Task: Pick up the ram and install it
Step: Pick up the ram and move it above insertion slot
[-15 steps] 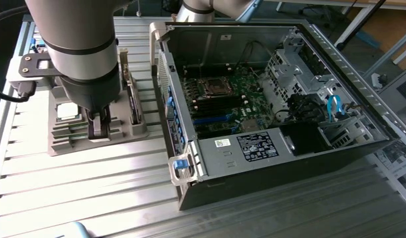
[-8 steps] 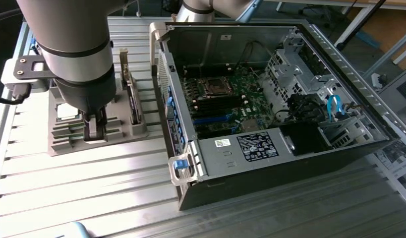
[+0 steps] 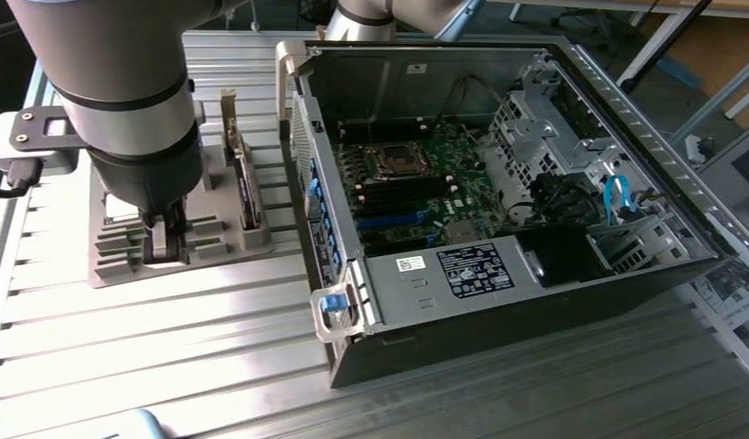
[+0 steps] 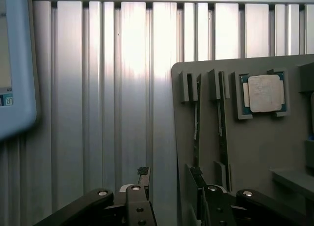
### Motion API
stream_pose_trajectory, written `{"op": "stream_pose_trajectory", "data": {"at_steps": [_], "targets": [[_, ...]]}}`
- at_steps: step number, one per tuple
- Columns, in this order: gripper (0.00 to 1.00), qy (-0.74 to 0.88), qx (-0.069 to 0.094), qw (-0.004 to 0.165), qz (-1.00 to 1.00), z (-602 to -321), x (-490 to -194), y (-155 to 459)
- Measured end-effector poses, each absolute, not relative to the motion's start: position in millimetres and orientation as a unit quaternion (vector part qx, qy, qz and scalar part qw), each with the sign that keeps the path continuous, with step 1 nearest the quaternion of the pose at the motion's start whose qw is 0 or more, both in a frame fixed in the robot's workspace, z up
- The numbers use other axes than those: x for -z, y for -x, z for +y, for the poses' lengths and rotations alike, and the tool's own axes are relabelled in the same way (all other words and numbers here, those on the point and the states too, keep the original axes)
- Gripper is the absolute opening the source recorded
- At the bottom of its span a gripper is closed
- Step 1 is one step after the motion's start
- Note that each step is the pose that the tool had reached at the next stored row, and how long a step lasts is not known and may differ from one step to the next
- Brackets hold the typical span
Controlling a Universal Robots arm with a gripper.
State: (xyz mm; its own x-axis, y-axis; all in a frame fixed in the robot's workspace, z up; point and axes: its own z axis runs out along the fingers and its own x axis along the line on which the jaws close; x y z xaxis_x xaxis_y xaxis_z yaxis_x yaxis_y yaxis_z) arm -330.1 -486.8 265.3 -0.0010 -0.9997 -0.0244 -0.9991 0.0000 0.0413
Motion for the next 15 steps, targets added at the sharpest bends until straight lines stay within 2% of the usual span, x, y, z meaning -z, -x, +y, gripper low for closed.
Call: {"op": "stream_pose_trajectory", "data": {"at_steps": [15], "targets": [[0.44,-0.707,0.023,0.006,-0.707,-486.8,-259.2,340.6]]}}
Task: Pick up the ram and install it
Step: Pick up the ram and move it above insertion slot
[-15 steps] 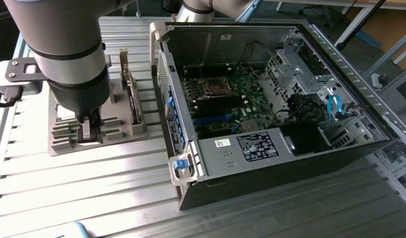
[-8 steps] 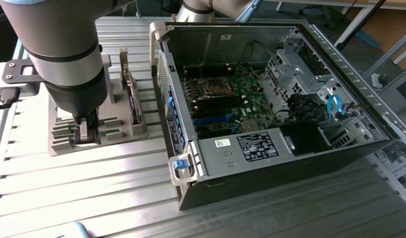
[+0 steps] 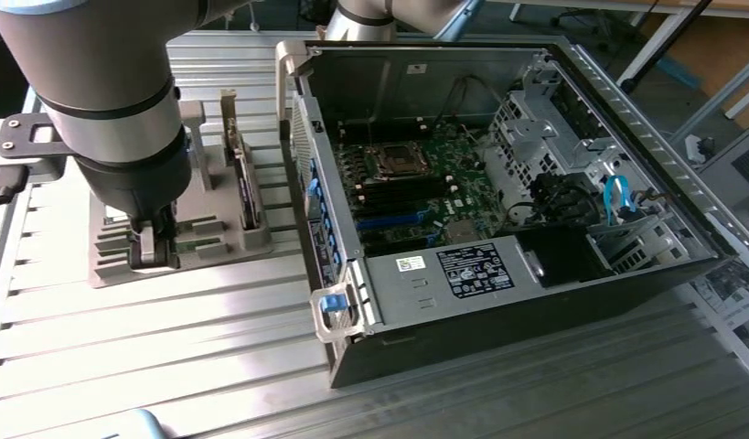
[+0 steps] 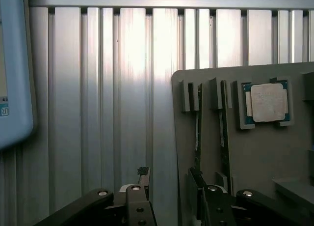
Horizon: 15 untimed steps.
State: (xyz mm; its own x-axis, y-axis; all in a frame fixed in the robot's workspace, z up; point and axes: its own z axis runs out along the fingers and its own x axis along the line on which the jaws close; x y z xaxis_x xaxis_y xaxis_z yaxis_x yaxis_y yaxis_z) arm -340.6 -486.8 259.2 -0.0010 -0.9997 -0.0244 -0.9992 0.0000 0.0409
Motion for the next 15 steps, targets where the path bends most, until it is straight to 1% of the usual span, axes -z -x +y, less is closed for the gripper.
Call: {"op": "stream_pose_trajectory", "data": {"at_steps": [15], "targets": [[0.44,-0.707,0.023,0.006,-0.707,-485.4,-254.2,350.6]]}}
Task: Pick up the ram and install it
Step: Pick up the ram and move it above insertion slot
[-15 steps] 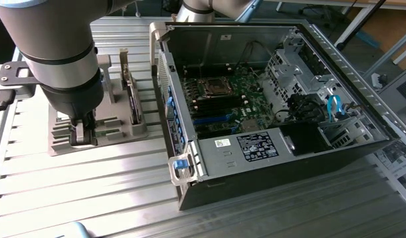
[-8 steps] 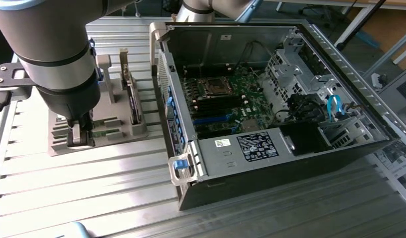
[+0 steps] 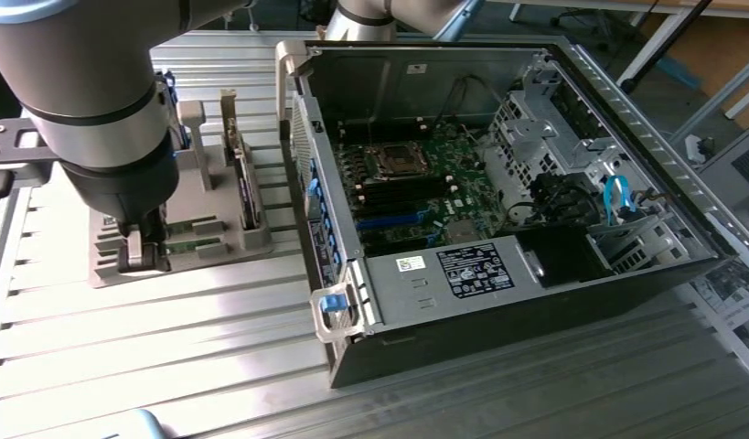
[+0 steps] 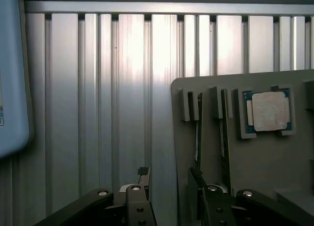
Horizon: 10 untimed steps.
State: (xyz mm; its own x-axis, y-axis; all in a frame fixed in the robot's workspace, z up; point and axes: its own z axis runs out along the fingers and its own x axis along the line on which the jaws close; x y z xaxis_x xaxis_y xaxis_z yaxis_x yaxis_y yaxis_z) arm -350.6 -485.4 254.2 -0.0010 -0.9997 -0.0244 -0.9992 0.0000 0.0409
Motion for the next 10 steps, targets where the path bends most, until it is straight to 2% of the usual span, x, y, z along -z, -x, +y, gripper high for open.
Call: {"op": "stream_pose_trajectory", "data": {"at_steps": [10], "targets": [[0.44,-0.707,0.023,0.006,-0.707,-484.1,-251.4,355.5]]}}
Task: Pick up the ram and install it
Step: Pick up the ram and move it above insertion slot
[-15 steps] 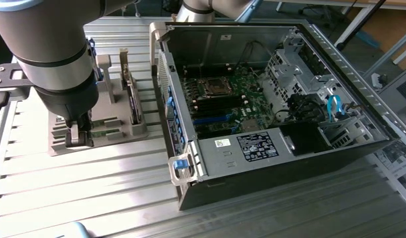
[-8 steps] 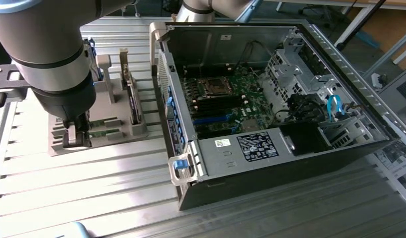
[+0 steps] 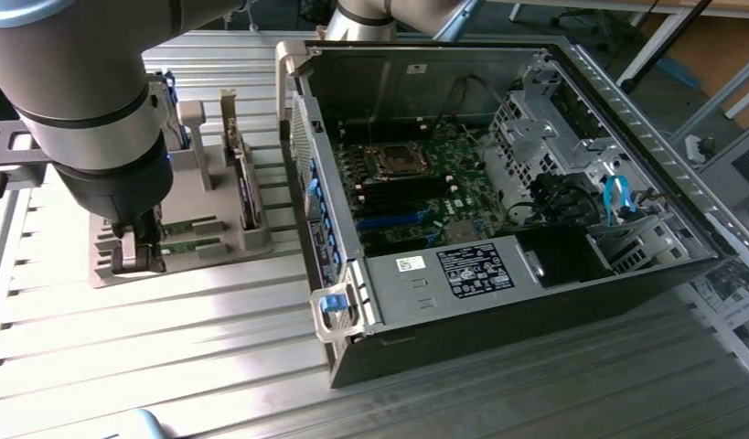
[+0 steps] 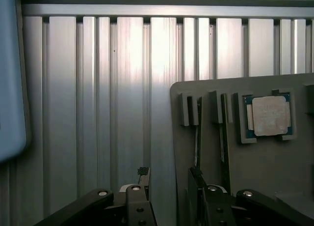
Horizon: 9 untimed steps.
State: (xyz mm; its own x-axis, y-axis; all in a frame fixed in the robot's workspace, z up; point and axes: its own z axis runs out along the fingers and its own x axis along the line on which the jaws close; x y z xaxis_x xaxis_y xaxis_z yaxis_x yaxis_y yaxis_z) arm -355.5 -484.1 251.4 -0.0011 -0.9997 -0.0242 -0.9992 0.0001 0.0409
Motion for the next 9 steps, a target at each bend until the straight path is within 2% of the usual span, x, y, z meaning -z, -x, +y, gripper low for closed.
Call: {"op": "stream_pose_trajectory", "data": {"at_steps": [9], "targets": [[0.44,-0.707,0.023,0.006,-0.707,-481.3,-248.3,359.6]]}}
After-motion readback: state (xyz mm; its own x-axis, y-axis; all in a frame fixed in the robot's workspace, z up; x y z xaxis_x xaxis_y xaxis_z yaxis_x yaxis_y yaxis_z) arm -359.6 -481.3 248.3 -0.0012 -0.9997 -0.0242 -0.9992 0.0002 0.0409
